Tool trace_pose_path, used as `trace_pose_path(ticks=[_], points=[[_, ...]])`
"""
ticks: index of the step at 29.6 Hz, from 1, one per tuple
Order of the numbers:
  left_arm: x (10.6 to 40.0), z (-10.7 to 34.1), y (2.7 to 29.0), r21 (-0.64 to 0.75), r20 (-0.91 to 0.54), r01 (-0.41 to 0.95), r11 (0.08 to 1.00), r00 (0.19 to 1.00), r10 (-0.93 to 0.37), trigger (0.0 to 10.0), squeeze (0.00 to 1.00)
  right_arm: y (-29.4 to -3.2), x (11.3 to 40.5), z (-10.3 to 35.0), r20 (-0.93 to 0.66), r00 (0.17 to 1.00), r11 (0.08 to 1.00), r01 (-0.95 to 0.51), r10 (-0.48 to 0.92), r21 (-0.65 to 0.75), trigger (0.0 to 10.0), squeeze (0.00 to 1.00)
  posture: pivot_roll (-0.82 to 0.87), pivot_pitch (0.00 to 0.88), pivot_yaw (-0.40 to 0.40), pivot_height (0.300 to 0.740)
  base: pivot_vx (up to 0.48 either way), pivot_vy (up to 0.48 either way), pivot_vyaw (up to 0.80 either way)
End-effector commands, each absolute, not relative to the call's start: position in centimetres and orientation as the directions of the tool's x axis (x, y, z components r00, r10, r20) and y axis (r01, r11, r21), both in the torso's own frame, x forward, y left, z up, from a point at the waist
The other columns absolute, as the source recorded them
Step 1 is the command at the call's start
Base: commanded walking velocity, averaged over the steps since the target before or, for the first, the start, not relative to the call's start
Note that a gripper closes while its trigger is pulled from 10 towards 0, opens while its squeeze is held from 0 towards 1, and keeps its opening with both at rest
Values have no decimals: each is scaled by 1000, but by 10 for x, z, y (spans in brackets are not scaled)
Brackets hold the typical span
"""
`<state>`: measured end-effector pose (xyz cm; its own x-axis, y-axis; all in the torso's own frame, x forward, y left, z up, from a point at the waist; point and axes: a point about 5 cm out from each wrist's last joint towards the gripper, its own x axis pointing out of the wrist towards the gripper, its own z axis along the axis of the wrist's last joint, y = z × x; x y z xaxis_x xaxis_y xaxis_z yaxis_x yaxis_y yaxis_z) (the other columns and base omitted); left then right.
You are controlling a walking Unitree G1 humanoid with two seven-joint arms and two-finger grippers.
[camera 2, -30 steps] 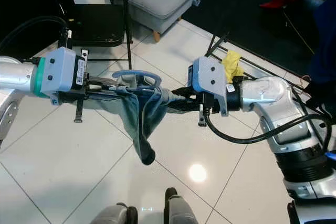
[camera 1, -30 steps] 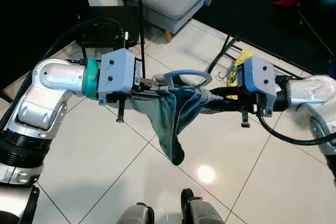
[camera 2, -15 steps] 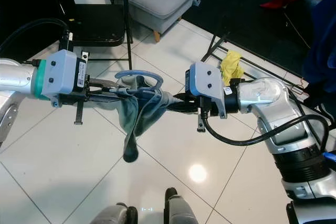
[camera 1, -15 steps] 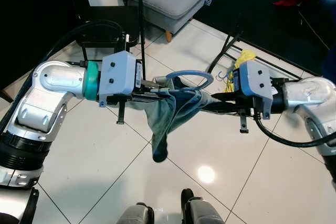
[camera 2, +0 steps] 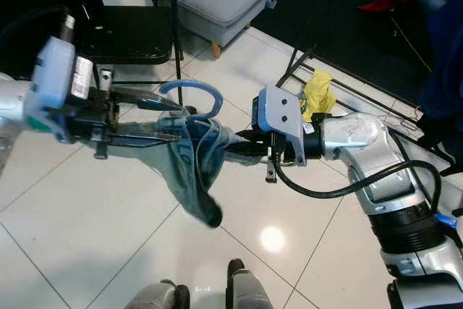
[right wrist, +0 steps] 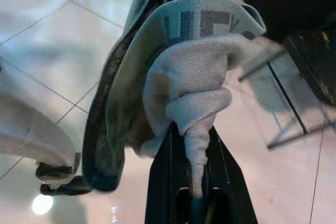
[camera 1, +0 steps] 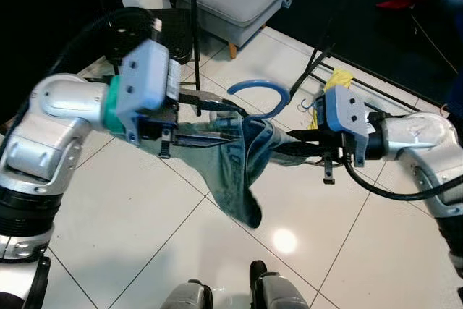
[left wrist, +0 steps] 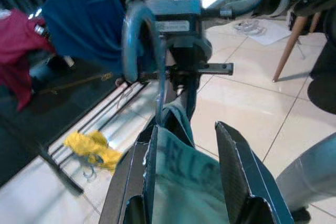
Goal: Hang hanger
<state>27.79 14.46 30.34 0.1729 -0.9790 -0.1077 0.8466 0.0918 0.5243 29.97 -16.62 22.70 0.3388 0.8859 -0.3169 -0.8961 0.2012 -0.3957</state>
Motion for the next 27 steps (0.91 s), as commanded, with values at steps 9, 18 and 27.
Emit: trace_pose_path(ticks=[9,18,27], points=[[304,291,181,304,109,776,553,549,-829,10000,0,-189,296,163,-302,653,611,-757,695,-231,0,0,-12,118,73,740,0,0,0],[323,219,168,169,-35,543,823,838,-545,10000,0,-195,309,157,-123,920,886,-391,372,-248,10000,0,-32,124,64,740,0,0,0],[326,202,170,150,-90,435,888,900,-426,10000,0,-205,313,157,-56,983,958,-186,178,-217,10000,0,-37,123,66,740,0,0,0]])
